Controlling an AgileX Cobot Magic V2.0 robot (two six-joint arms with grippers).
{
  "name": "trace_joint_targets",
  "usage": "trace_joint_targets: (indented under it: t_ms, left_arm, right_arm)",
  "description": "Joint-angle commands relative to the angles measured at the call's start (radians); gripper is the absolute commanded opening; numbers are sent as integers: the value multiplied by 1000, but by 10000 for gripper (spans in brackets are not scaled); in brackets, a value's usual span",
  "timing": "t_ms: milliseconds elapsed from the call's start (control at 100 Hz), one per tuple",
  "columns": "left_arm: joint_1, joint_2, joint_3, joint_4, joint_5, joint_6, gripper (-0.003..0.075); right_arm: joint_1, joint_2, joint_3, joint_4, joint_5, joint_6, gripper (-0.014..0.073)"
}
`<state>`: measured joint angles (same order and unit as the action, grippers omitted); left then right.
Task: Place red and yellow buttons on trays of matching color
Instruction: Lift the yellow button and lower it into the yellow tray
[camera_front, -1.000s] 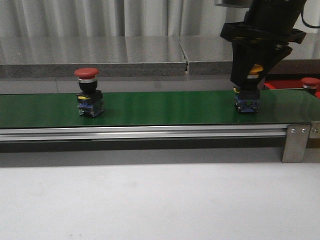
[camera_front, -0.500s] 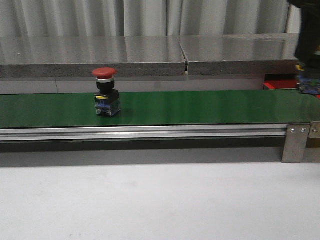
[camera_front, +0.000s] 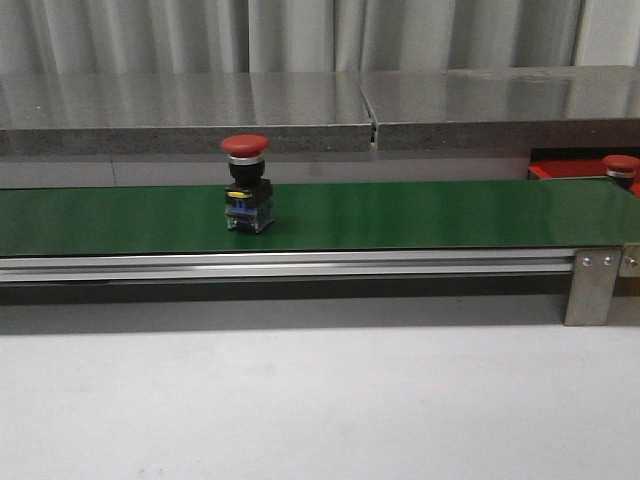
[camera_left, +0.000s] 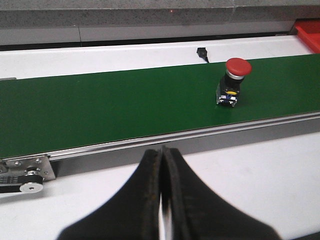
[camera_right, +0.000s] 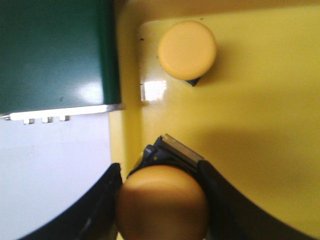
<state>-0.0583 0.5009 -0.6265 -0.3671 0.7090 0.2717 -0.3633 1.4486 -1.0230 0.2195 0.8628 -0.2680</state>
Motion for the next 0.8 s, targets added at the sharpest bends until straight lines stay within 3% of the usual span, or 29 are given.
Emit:
trace_joint_targets:
  t_ms: [0,390,440,610,790]
  left_arm:
    - [-9,2,-27,-25,-62,-3,-19]
    - [-9,2,-27,-25,-62,-3,-19]
    - [-9,2,-27,-25,-62,-3,-19]
    - [-9,2,-27,-25,-62,-3,-19]
    - [-9,2,-27,-25,-62,-3,-19]
  right_arm:
    - [-19,-23,8,12,-86,-2,213]
    - [-19,85,76,63,-212,-2,226]
    - [-19,85,76,72,-211,-2,267]
    - [-19,85,76,73,-207,-2,542]
    - [-19,72,76,73,-222,-2,572]
